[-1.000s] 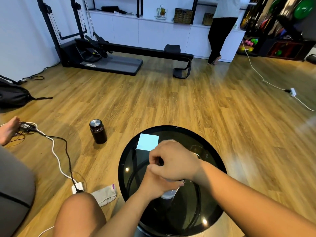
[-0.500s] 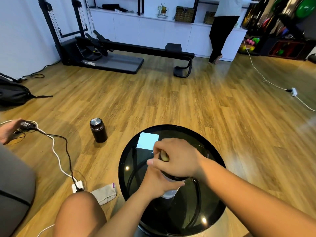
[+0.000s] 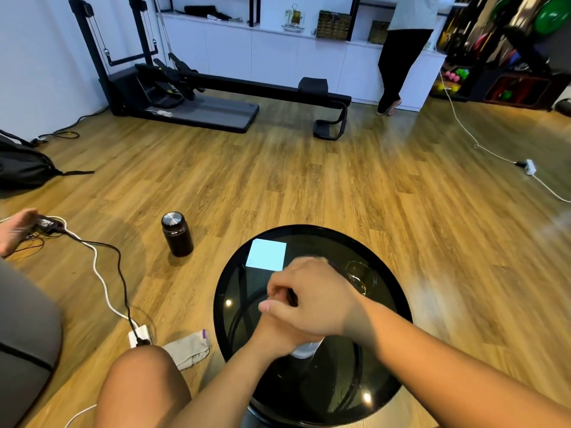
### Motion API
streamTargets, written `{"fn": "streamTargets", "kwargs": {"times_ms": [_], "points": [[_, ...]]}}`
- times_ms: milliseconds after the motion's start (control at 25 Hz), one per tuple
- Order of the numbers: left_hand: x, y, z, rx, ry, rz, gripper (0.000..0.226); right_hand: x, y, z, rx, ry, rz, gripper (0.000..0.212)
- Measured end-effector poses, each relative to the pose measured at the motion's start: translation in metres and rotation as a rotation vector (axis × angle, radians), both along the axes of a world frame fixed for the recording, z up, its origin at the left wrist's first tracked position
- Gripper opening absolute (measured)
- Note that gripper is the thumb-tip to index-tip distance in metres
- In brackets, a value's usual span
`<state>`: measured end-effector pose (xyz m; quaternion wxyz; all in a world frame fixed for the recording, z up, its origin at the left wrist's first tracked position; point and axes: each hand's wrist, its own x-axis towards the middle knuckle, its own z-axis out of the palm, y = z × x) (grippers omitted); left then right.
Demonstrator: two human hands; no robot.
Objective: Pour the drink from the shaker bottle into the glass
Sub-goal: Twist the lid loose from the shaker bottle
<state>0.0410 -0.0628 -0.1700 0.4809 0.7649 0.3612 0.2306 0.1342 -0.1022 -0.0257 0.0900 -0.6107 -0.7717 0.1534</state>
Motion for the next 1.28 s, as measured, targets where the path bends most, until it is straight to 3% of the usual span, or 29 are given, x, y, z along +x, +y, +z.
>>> {"fn": "streamTargets", "kwargs": {"times_ms": [80,120,240,320,400,520,560,640,720,840,920,1000,1040,1160,1280], "points": [[-0.001,0.001,-0.001,0.047,-0.032,0.004,0.083,0.005,0.002,0.006,0.087,0.243,0.004,0.028],[-0.002,0.002,-0.001,0.004,-0.065,0.022,0.087,0.009,0.005,0.008,0.147,0.225,-0.060,0.030],[-0.004,0.005,-0.005,-0.087,-0.068,0.065,0.099,0.019,0.013,0.006,0.035,-0.282,-0.295,0.057],[-0.004,0.005,-0.006,-0.090,-0.063,0.056,0.098,0.016,0.010,-0.004,-0.062,-0.352,-0.250,0.065],[-0.003,0.002,-0.003,-0.100,-0.059,0.042,0.107,0.011,0.006,-0.005,-0.016,-0.204,-0.132,0.062],[-0.003,0.001,-0.002,-0.074,-0.100,0.042,0.096,0.017,0.009,0.005,0.027,0.066,-0.045,0.053],[-0.003,0.002,-0.001,-0.074,-0.106,0.049,0.096,0.021,0.012,0.007,0.044,0.006,-0.064,0.056],[-0.003,0.002,0.000,-0.112,-0.091,0.064,0.110,0.033,0.018,0.009,-0.003,-0.298,-0.228,0.068],[-0.003,0.002,-0.001,-0.117,-0.081,0.074,0.112,0.034,0.017,0.005,-0.133,-0.410,-0.370,0.069],[-0.002,0.002,-0.003,-0.092,-0.074,0.061,0.100,0.022,0.014,0.000,-0.126,-0.315,-0.179,0.047],[-0.002,0.001,-0.003,-0.082,-0.080,0.055,0.092,0.018,0.012,0.005,-0.108,-0.085,-0.014,0.032],[-0.002,0.001,-0.001,-0.053,-0.095,0.061,0.089,0.023,0.016,0.011,-0.100,0.138,-0.034,0.030],[-0.002,0.002,0.000,-0.049,-0.096,0.067,0.094,0.028,0.019,0.012,-0.074,0.116,-0.110,0.039],[-0.002,0.003,-0.003,-0.068,-0.084,0.085,0.103,0.034,0.021,0.011,-0.108,-0.357,-0.339,0.070],[0.000,0.001,0.002,-0.032,-0.026,0.052,0.096,0.015,0.013,0.000,-0.086,-0.326,-0.172,0.065]]}}
